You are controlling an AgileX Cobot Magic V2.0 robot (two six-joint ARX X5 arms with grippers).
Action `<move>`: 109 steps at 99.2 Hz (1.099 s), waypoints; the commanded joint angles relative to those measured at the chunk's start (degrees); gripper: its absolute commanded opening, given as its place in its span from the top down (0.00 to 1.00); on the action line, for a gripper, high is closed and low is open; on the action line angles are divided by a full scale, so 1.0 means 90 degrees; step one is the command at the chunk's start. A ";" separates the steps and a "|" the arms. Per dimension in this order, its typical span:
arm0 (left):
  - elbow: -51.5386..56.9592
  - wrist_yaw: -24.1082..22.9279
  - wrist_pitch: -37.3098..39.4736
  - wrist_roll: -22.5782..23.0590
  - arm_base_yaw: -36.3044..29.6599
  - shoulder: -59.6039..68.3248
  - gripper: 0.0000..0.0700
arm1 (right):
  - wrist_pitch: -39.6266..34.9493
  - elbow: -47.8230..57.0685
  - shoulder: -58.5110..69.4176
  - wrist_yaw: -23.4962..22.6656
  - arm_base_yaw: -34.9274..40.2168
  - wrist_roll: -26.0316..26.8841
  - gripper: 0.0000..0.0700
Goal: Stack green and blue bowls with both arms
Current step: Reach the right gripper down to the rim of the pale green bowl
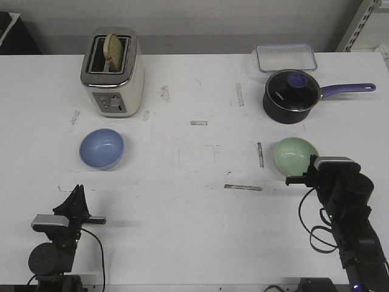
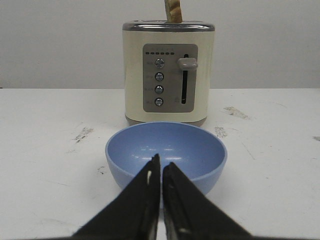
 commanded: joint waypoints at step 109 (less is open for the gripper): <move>-0.0131 -0.0002 0.0068 0.0058 0.0005 -0.0012 1.00 | -0.2331 0.2395 0.3653 -0.1994 -0.2293 0.0639 0.40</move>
